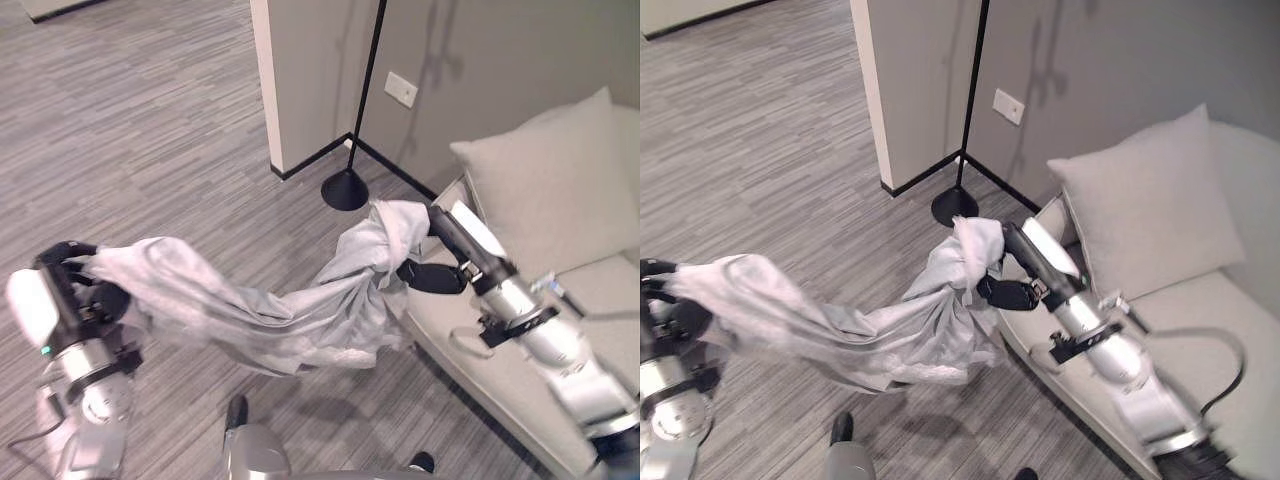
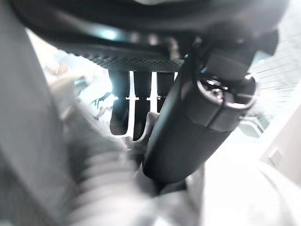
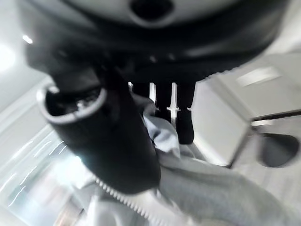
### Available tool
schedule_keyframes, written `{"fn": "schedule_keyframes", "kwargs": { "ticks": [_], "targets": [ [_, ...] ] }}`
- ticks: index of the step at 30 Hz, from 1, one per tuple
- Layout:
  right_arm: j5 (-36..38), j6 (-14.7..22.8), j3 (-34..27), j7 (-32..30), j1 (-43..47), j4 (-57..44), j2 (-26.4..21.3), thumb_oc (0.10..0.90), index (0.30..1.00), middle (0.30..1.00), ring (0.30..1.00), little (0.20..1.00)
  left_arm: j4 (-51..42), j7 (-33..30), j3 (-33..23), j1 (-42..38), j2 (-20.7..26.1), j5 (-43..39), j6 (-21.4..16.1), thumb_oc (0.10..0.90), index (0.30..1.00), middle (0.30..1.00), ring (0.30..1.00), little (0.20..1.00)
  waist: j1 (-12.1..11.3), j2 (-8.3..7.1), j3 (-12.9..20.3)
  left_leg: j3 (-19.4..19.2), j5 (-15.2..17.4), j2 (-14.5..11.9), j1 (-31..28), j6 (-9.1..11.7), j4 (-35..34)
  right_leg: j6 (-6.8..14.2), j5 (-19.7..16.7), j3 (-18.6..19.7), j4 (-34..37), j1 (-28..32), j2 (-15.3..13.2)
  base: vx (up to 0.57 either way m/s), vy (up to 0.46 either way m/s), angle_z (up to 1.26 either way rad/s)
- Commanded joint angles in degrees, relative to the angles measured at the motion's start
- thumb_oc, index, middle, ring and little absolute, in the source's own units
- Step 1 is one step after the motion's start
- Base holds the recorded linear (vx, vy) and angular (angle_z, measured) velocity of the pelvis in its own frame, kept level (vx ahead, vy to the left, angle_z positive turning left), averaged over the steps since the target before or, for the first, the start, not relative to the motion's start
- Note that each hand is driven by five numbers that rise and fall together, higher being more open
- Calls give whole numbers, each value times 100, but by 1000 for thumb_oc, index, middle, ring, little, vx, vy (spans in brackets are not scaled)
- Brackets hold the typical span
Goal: Hang the clothes on the sofa on the clothes rack.
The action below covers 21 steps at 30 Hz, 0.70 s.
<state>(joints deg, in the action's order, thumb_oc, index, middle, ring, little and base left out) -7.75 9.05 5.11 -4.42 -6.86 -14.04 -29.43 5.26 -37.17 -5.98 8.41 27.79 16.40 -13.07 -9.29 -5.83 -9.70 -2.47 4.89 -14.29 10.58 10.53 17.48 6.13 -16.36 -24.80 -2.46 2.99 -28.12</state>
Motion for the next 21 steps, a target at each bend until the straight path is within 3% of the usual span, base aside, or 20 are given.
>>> {"fn": "schedule_keyframes", "kwargs": {
  "ticks": [1, 2, 3, 4, 5, 7, 8, 9, 10, 13, 14, 16, 17, 19, 21],
  "targets": [
    [-248, 197, 8, -864, 1146, -320, -747, 400, 300, 300, 300, 300, -885, -123, -343, -179, 696, 177, -551, 400, 300, 300, 300, 300, -22, 128, 541, 437, -52, 12, 216, -227, -570, 853, -422, -37, -310, 215, -697, -8, 498, 15],
    [-531, 50, 63, -1068, 1136, -202, -540, 400, 300, 300, 300, 300, -959, -81, -366, -296, 915, 243, -497, 400, 300, 300, 300, 300, 75, 171, 448, 296, 26, 228, 77, -504, -577, 734, -440, 9, -790, -7, -742, 44, 559, -2],
    [-623, 36, -3, -1099, 1004, -191, -485, 400, 300, 300, 300, 300, -983, -44, -325, -322, 974, 323, -484, 400, 300, 300, 300, 300, 160, 169, 440, 339, 20, 396, 10, -629, -656, 601, -228, 225, -985, -78, -519, 56, 539, -8],
    [-631, 35, -13, -1099, 984, -202, -475, 400, 300, 300, 300, 300, -983, -46, -314, -323, 981, 326, -481, 400, 300, 300, 300, 300, 139, 163, 442, 327, 17, 386, -5, -625, -671, 592, -183, 255, -1047, -115, -525, 168, 616, 29],
    [-534, 156, -443, -1247, 570, -300, -391, 400, 300, 300, 300, 300, -958, 54, -142, -280, 1045, 598, -532, 400, 300, 300, 300, 300, 320, 187, 474, 337, -21, 724, -286, -889, -941, 287, 706, 672, -1518, -415, 213, 182, 587, 31],
    [-288, 269, -740, -1395, 420, -300, -323, 400, 300, 300, 300, 300, -914, 147, -107, -233, 1119, 630, -541, 400, 300, 300, 300, 300, 396, 191, 488, 263, -41, 945, -524, -1057, -1095, 57, 1344, 582, -1779, -626, 804, 167, 493, 20],
    [-282, 274, -752, -1393, 404, -305, -322, 400, 300, 300, 300, 300, -912, 150, -95, -238, 1124, 626, -541, 400, 300, 300, 300, 300, 380, 189, 488, 258, -41, 930, -545, -1042, -1119, 37, 1393, 587, -1829, -641, 809, 153, 305, 6],
    [-464, 248, -1021, -1562, 266, -278, -318, 400, 300, 300, 300, 300, -801, 165, -247, -266, 1239, 712, -399, 400, 300, 300, 300, 300, 503, 179, 433, 194, -1, 1072, -815, -1124, -1276, -22, 1663, 474, -1902, -1007, 1342, 171, 246, 8],
    [-611, 249, -1139, -1697, 234, -225, -316, 400, 300, 300, 300, 300, -697, 104, -345, -315, 1215, 716, -334, 400, 300, 300, 300, 300, 552, 163, 365, 177, 36, 1124, -1008, -1121, -1371, -41, 1683, 510, -1860, -1249, 1611, 243, 335, 0],
    [-880, 285, -1428, -2120, 158, -104, -319, 400, 300, 300, 300, 300, -505, -236, -660, -580, 943, 725, -150, 400, 300, 300, 300, 300, 822, 49, 176, 281, 272, 1415, -1523, -1186, -1521, 90, 1282, 706, -1310, -1908, 2219, 227, 174, -26],
    [-886, 289, -1429, -2131, 163, -101, -323, 400, 300, 300, 300, 300, -502, -243, -657, -591, 937, 732, -149, 400, 300, 300, 300, 300, 826, 49, 165, 280, 239, 1423, -1514, -1191, -1529, 82, 1229, 697, -1264, -1898, 2215, 245, 142, -7],
    [-1079, 281, -1606, -2412, 173, -93, -390, 400, 300, 300, 300, 300, -333, -422, -765, -706, 855, 879, 8, 400, 300, 300, 300, 300, 986, -21, 154, 303, 495, 1550, -1879, -1223, -1575, 206, 901, 636, -886, -2130, 2273, 330, 124, 30],
    [-1089, 273, -1760, -2481, -8, -199, -296, 400, 300, 300, 300, 300, -429, -409, -823, -672, 790, 916, -8, 400, 300, 300, 300, 300, 1020, -42, 226, 387, 619, 1590, -1916, -1222, -1521, 148, 1103, 565, -485, -1790, 2310, 351, 112, 90],
    [-1323, 208, -1897, -2592, -257, -179, -180, 400, 300, 300, 300, 300, -224, -488, -916, -598, 646, 884, -20, 400, 300, 300, 300, 300, 1114, 11, 456, 411, 879, 1532, -2206, -1224, -1440, -116, 1299, 701, -670, -1660, 2528, 448, 81, 54],
    [-1711, 53, -2022, -2777, -457, -28, -209, 400, 300, 300, 300, 300, -217, -487, -951, -335, 507, 934, -76, 400, 300, 300, 300, 300, 1167, 115, 749, 337, 1086, 1417, -2374, -1099, -1253, -233, 1499, 641, -523, -1277, 2639, 566, 53, 6]
  ]
}}
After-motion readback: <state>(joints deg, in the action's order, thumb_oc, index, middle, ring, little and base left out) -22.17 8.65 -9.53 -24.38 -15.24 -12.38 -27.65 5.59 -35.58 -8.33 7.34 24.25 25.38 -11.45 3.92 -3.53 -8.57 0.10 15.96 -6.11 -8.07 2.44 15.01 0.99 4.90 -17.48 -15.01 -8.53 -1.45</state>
